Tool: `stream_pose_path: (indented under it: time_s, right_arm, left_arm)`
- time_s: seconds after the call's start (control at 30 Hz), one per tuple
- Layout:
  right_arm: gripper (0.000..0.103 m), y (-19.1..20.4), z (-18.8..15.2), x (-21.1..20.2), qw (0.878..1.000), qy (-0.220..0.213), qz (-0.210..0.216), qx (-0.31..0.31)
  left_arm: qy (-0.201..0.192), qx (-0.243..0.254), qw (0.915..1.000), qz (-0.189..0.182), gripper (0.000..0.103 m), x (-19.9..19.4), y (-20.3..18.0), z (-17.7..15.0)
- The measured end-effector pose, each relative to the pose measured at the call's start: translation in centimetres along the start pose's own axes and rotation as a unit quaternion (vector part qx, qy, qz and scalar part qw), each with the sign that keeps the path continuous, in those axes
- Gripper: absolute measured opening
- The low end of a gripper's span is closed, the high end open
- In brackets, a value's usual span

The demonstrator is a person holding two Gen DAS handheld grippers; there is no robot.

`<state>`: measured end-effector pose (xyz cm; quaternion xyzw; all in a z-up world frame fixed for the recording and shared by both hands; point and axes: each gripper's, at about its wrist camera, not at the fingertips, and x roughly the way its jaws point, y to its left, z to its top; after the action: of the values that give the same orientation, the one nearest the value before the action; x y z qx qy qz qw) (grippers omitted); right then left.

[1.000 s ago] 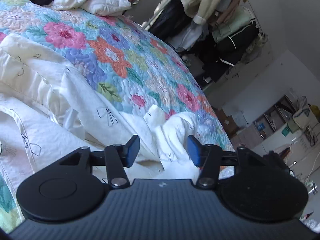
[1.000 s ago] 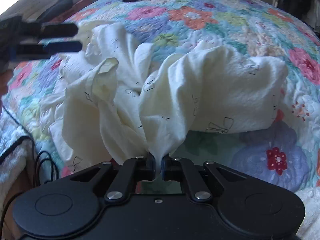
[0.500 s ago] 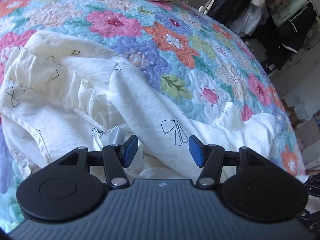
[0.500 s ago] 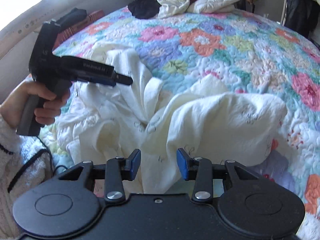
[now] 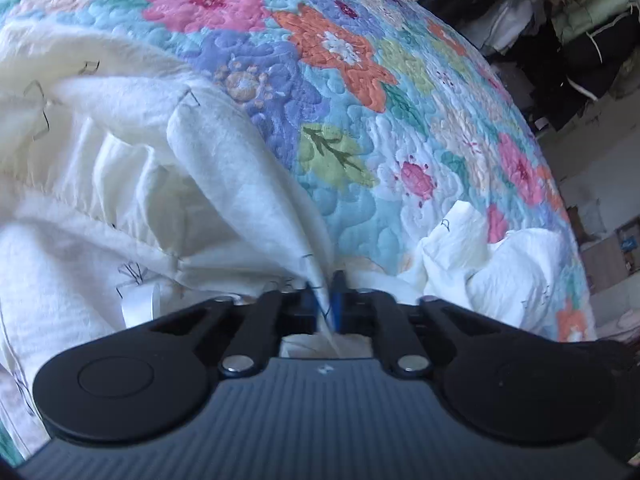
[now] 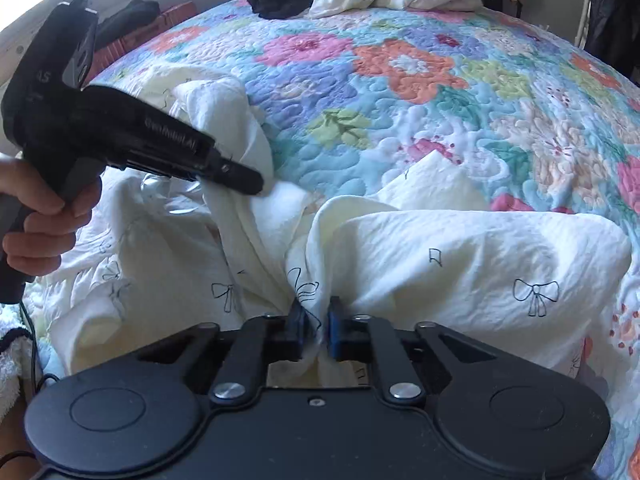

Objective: Fold clothes

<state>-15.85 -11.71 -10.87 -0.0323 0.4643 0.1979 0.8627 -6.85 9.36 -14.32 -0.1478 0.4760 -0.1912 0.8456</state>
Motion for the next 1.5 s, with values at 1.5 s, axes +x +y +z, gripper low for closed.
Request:
stream_pose_path:
  time_s: [1.5]
  right_arm:
    - [0.007,-13.7,-1.8,2.0,0.980,0.033,-0.047,0.190]
  left_arm:
    - [-0.197,-0.066,0.9779,-0.022,0.035,-13.7,8.4,2.4]
